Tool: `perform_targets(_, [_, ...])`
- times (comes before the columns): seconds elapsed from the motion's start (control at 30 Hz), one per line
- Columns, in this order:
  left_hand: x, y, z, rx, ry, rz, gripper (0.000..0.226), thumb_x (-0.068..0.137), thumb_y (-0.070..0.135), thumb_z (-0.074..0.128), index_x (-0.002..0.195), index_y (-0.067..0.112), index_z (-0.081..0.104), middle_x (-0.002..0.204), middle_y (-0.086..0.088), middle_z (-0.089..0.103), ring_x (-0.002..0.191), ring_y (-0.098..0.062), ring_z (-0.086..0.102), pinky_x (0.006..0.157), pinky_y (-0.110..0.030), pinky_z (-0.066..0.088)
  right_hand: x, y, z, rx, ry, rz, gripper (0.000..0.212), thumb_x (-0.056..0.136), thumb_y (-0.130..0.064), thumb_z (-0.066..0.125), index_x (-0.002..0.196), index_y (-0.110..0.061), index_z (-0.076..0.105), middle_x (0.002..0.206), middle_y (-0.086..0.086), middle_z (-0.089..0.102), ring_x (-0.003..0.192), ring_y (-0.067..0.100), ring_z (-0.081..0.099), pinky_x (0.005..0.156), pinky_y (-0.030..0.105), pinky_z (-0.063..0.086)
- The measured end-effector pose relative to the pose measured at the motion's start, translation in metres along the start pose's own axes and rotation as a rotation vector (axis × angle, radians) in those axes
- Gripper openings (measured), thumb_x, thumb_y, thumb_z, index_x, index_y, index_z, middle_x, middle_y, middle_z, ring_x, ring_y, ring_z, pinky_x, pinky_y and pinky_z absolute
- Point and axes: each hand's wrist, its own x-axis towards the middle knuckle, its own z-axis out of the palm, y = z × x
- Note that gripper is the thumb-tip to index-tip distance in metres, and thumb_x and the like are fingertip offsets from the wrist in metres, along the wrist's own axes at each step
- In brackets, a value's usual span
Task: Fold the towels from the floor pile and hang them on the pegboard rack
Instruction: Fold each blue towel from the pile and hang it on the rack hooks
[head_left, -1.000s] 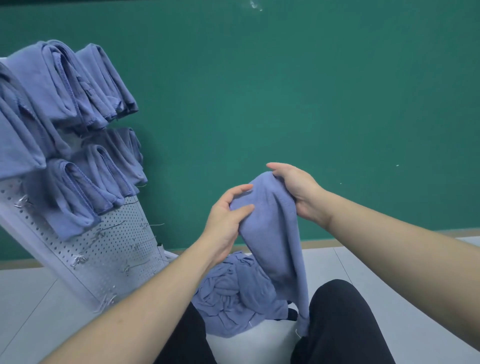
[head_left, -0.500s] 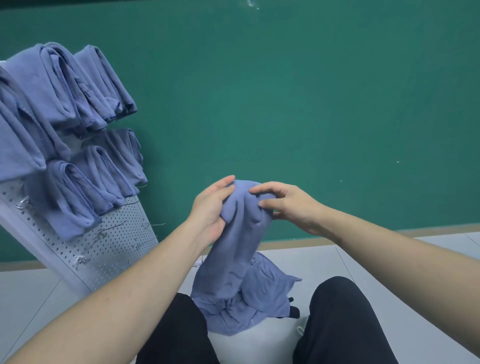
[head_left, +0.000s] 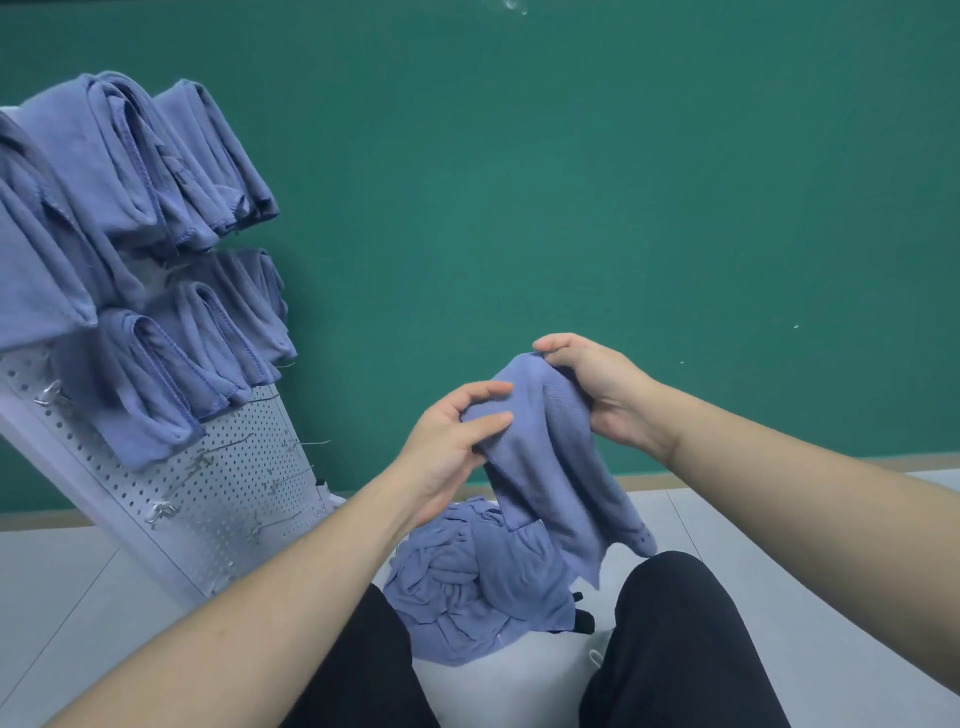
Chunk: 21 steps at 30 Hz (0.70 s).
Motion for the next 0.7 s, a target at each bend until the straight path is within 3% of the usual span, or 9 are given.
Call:
perform_targets(0.1, [0.008,0.004,0.009,-0.022,0.067,0.026,0.031,0.09,-0.009,0.061,0.108,0.014,0.07,0.121,-0.01,0.07,0.104,-0.016,0.067,0.092,-0.03,0.053,-0.005,0.001,-0.005,-0.083,-0.065,-0.042,0.01,0.095,-0.022,0.061,0.098,-0.023,0.071,0.092,0.003,0.071,0.079,0.017,0.065,0.071,0.026,0.053])
perform_targets(0.17, [0.012,0.009,0.011,-0.093,0.101,0.018,0.037,0.092,-0.009,0.058,0.117,0.016,0.067,0.124,-0.011,0.068,0.108,-0.02,0.067,0.096,-0.032,0.053,-0.007,0.005,-0.008,-0.171,-0.128,-0.095,0.014,0.094,-0.029,0.063,0.103,-0.027,0.073,0.105,-0.005,0.073,0.094,0.014,0.065,0.081,0.03,0.049])
perform_targets(0.27, [0.015,0.017,0.009,-0.2,0.118,-0.038,0.046,0.096,-0.006,0.055,0.134,0.02,0.056,0.124,-0.014,0.066,0.101,-0.024,0.07,0.088,-0.035,0.058,-0.01,0.011,-0.015,-0.307,-0.229,-0.118,0.02,0.095,-0.023,0.063,0.106,-0.036,0.073,0.106,-0.013,0.071,0.091,0.01,0.062,0.081,0.031,0.049])
perform_targets(0.4, [0.017,0.027,-0.002,-0.245,0.144,-0.087,0.034,0.098,-0.002,0.055,0.121,0.02,0.063,0.107,-0.017,0.071,0.084,-0.024,0.071,0.075,-0.035,0.062,-0.011,0.021,-0.016,-0.427,-0.294,-0.146,0.035,0.093,-0.007,0.064,0.11,-0.037,0.073,0.119,0.002,0.069,0.093,0.018,0.066,0.096,0.047,0.055])
perform_targets(0.5, [0.019,0.03,-0.014,-0.154,0.172,-0.109,0.028,0.097,0.0,0.058,0.12,0.014,0.065,0.099,-0.014,0.073,0.077,-0.018,0.07,0.073,-0.029,0.06,-0.009,0.022,-0.009,-0.464,-0.216,-0.192,0.038,0.095,0.0,0.055,0.107,-0.032,0.073,0.113,0.006,0.071,0.086,0.018,0.063,0.089,0.05,0.056])
perform_targets(0.63, [0.018,0.034,-0.028,-0.074,0.123,-0.135,0.034,0.094,0.002,0.062,0.126,0.01,0.064,0.112,-0.009,0.074,0.092,-0.012,0.073,0.078,-0.024,0.057,-0.005,0.019,-0.004,-0.446,-0.115,-0.155,0.031,0.099,-0.006,0.051,0.107,-0.026,0.073,0.105,-0.003,0.073,0.078,0.009,0.065,0.067,0.027,0.057])
perform_targets(0.7, [0.016,0.035,-0.031,-0.056,0.074,-0.145,0.045,0.091,-0.004,0.061,0.134,0.009,0.059,0.121,-0.009,0.07,0.101,-0.011,0.071,0.082,-0.022,0.054,-0.002,0.02,-0.003,-0.398,-0.065,-0.096,0.031,0.099,-0.007,0.049,0.099,-0.023,0.076,0.099,-0.001,0.074,0.078,0.013,0.062,0.066,0.026,0.051])
